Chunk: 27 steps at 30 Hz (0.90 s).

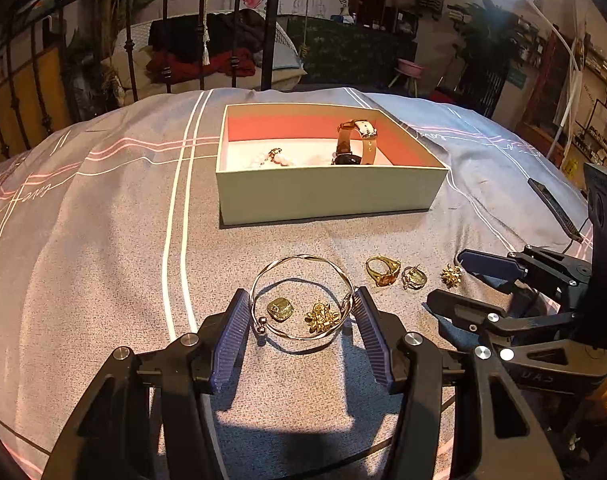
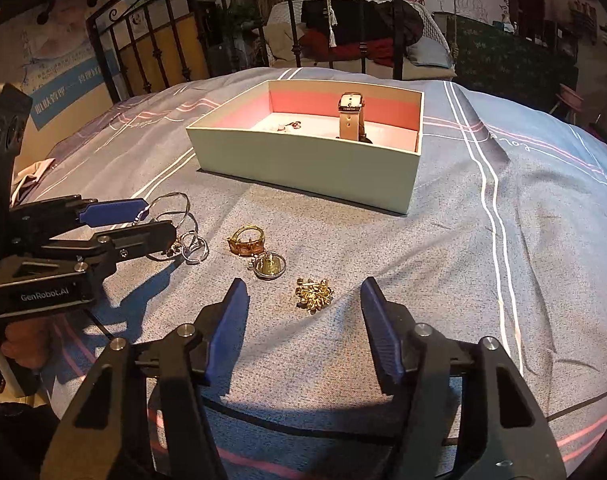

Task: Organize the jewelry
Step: 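Grasp the silver bangle with the left tool while the right tool grasps the gold flower charm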

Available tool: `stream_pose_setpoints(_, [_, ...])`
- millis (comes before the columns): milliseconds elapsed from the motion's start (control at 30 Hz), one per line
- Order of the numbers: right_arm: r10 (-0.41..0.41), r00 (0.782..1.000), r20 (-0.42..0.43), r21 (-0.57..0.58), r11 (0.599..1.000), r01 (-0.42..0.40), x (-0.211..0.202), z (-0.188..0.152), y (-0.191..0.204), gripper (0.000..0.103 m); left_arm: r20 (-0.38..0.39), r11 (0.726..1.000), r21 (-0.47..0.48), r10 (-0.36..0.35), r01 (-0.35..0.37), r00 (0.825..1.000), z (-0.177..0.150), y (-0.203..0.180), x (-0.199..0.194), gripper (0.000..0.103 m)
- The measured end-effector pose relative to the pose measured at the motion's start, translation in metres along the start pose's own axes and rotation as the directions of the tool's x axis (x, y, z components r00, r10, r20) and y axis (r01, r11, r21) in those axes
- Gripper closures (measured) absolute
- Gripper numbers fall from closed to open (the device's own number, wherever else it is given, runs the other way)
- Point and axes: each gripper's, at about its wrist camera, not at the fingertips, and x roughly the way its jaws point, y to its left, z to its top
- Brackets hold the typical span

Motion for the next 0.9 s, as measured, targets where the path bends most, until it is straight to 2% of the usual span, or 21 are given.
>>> stream_pose_setpoints(267, [-0.005, 1.0, 0.006, 0.008, 1.0, 0.005, 0.0, 0.0, -0.004, 0.056, -0.006, 1.0, -0.007, -0.003, 0.003, 1.0, -0.002, -0.005, 0.002, 0.05])
stream_pose_setpoints(433, [-0.011, 1.0, 0.01, -0.024, 1.0, 0.012, 0.001, 0.004, 0.001, 0.056, -0.01, 1.0, -0.021, -0.007, 0.006, 1.0, -0.005, -0.002, 0.002, 0.05])
stream_pose_setpoints(600, [-0.006, 1.0, -0.024, -0.052, 0.999, 0.005, 0.005, 0.005, 0.007, 0.057, -0.015, 0.999, -0.033, -0.008, 0.007, 1.0, -0.005, 0.001, 0.003, 0.05])
stream_pose_setpoints(700, [0.007, 1.0, -0.019, -0.026, 1.0, -0.008, 0.001, 0.001, 0.003, 0.064, -0.016, 1.0, -0.03, -0.006, 0.006, 1.0, -0.006, 0.001, 0.003, 0.05])
stream_pose_setpoints(833, [0.015, 1.0, -0.004, 0.008, 1.0, -0.015, -0.001, -0.003, -0.003, 0.078, -0.017, 0.999, -0.036, -0.006, 0.005, 1.0, -0.006, 0.001, 0.004, 0.05])
stream_pose_setpoints(900, [0.018, 1.0, 0.001, 0.016, 1.0, -0.018, -0.001, -0.003, -0.005, 0.081, -0.016, 0.999, -0.032, -0.005, 0.004, 1.0, -0.006, 0.0, 0.004, 0.05])
